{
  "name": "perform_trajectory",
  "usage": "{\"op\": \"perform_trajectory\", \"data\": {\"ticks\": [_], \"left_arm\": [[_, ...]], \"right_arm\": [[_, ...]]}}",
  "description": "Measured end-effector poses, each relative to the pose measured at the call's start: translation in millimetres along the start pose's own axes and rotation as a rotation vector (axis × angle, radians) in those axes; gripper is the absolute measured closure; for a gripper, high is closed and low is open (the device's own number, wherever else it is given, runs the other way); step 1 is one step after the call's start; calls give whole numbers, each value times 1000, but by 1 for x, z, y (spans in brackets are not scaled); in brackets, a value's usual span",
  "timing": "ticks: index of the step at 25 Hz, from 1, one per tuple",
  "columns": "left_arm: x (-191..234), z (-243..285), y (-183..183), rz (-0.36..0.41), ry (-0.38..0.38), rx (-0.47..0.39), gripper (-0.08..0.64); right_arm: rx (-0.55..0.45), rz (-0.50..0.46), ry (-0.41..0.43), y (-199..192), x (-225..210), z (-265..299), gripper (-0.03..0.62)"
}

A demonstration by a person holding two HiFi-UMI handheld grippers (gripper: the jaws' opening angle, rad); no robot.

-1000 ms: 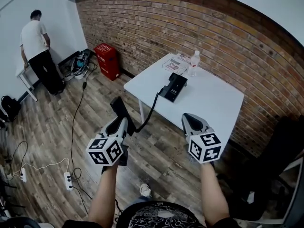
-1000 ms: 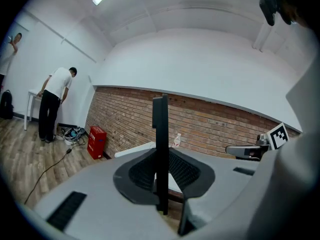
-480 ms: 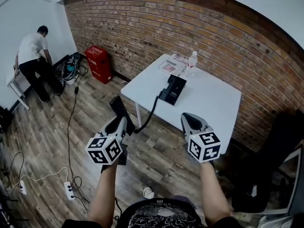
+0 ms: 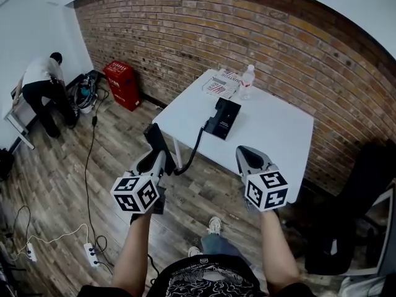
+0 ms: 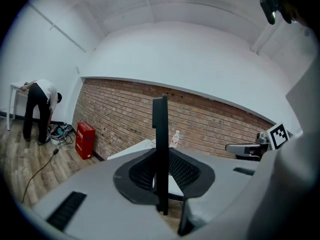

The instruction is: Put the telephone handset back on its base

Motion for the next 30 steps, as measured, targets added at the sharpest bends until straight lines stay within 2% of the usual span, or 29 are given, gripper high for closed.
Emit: {"op": "perform_trajectory", "data": {"ticks": [8, 21, 30], "left_arm": [[20, 62, -2, 18, -17, 40, 486], [27, 207, 2, 34, -69, 92, 486], [33, 276, -1, 43, -77, 129, 486]], "right_arm": [[-7, 31, -17, -7, -35, 52, 592], [8, 49, -41, 3, -129, 148, 592], [9, 63, -32, 7, -178, 202, 592]]}}
Point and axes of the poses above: the fingertips, and each gripper's own axes: z forward along the fingers, x to its left, y out of its top, the point moved 7 cm from there along -z, backward along the fingers, and after that the axes turned 7 degrees about -x, right-handed, at the moved point
